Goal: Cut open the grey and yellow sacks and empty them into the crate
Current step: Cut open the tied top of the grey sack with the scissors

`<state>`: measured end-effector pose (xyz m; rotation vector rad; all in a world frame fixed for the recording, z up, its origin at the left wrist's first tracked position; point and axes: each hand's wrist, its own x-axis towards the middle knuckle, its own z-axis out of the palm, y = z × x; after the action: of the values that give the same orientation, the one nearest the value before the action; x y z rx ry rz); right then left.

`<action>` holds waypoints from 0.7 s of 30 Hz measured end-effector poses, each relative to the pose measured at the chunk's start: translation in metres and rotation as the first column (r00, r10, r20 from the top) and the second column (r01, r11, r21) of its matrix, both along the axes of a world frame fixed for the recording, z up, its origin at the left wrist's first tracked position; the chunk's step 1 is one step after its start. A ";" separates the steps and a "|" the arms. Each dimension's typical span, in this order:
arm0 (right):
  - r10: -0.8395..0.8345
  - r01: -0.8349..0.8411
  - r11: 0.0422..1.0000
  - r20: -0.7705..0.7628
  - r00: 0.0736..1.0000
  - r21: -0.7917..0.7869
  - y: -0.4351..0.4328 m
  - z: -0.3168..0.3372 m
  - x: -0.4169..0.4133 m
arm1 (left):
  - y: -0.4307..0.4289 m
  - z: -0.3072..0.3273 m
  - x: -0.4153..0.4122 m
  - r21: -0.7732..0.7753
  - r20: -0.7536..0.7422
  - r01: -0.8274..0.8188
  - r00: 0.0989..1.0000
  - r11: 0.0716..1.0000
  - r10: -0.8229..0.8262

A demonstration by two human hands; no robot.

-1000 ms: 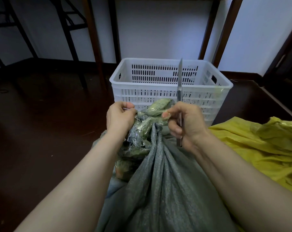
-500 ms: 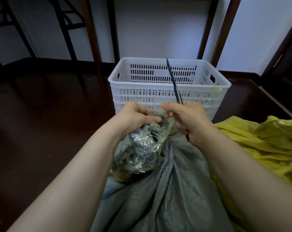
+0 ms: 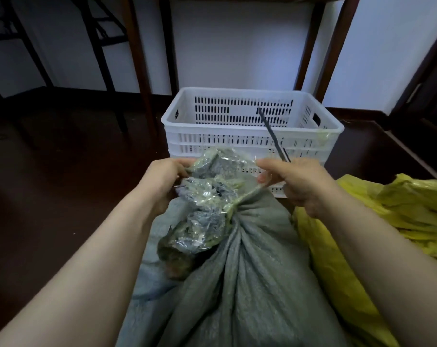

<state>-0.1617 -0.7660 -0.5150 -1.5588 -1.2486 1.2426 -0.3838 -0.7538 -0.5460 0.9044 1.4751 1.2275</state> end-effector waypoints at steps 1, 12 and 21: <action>-0.028 0.030 0.999 0.081 0.996 -0.020 0.002 -0.001 0.008 | -0.001 0.003 0.002 0.011 -0.006 0.020 1.000 1.000 -0.020; -0.060 -0.107 0.984 -0.824 0.563 -0.145 0.011 0.010 0.026 | -0.007 0.015 0.032 0.133 -0.146 0.151 0.981 0.980 -0.131; 0.010 -0.007 0.997 -0.046 0.999 0.074 0.008 0.015 0.006 | -0.016 0.017 0.044 0.189 -0.253 0.306 0.933 0.933 -0.255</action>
<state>-0.1554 -0.7579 -0.4997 -1.4655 -1.2587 1.2178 -0.3395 -0.7701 -0.5291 1.3987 1.3355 1.1179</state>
